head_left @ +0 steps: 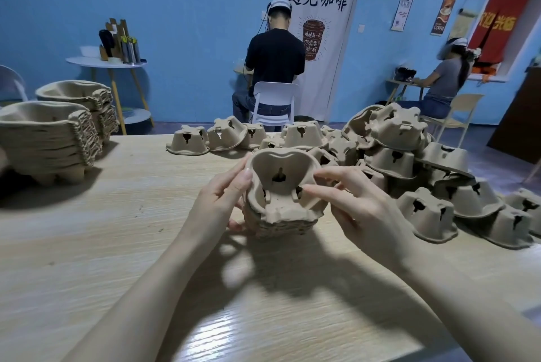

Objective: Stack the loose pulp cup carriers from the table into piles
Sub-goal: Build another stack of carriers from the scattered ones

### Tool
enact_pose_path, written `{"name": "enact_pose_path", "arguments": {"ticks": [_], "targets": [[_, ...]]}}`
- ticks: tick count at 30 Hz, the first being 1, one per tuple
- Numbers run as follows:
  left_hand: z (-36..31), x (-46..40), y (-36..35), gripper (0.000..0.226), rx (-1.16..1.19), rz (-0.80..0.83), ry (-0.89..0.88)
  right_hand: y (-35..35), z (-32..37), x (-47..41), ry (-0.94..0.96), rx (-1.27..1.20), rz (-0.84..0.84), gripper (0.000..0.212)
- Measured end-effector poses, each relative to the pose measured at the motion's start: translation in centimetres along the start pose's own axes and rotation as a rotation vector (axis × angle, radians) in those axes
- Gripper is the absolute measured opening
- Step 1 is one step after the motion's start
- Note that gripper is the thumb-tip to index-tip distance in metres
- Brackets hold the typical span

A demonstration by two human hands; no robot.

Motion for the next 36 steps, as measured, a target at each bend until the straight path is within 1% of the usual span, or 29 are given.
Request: {"name": "enact_pose_path", "arguments": {"ticks": [3,8,14,18,21,23,24,26,28,32,33,36], "targets": [[0.1,0.0,0.1,0.055,-0.003,0.009,-0.03,-0.1,0.0,0.9,-0.095,-0.064,0.01,0.052],[0.2,0.1,0.1,0.057,-0.016,0.021,-0.054,-0.4,0.3,2.1,-0.221,-0.195,0.015,0.051],[-0.2,0.3,0.1,0.065,-0.035,0.044,-0.063,-0.1,0.9,2.6,-0.254,-0.196,0.072,0.05],[-0.5,0.5,0.0,0.065,-0.042,0.056,-0.068,1.0,0.0,3.4,-0.256,-0.111,0.113,0.05],[-0.3,0.5,0.0,0.071,-0.044,0.048,-0.077,2.2,-2.5,4.5,-0.415,-0.048,0.024,0.043],[-0.3,0.4,0.0,0.069,-0.045,0.038,-0.08,3.3,-4.9,5.2,-0.623,0.032,-0.044,0.037],[-0.3,0.5,0.0,0.066,-0.043,0.034,-0.081,3.9,-6.2,5.4,-0.746,0.085,-0.048,0.035],[-0.3,0.5,0.0,0.063,-0.034,0.028,-0.088,5.0,-8.5,5.8,-0.967,0.17,0.014,0.036],[-0.2,0.4,-0.1,0.063,-0.031,0.021,-0.095,5.7,-10.2,6.2,-1.107,0.223,0.103,0.039],[-0.2,0.4,-0.1,0.069,-0.037,0.017,-0.097,5.5,-11.3,6.9,-1.214,0.22,0.319,0.047],[-0.1,0.4,0.0,0.071,-0.04,0.017,-0.1,5.3,-11.1,7.1,-1.219,0.21,0.338,0.046],[-0.1,0.4,0.0,0.073,-0.04,0.016,-0.106,4.8,-10.1,7.2,-1.173,0.192,0.304,0.039]]}}
Point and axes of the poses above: each hand's wrist, its own x-axis away from the middle knuckle, its own y-axis out of the back of the hand, z = x × y, the point moved 1 cm from there along -x, towards the middle knuckle, and after that the axes turned 11 degrees about -y, right-handed, at the moved point
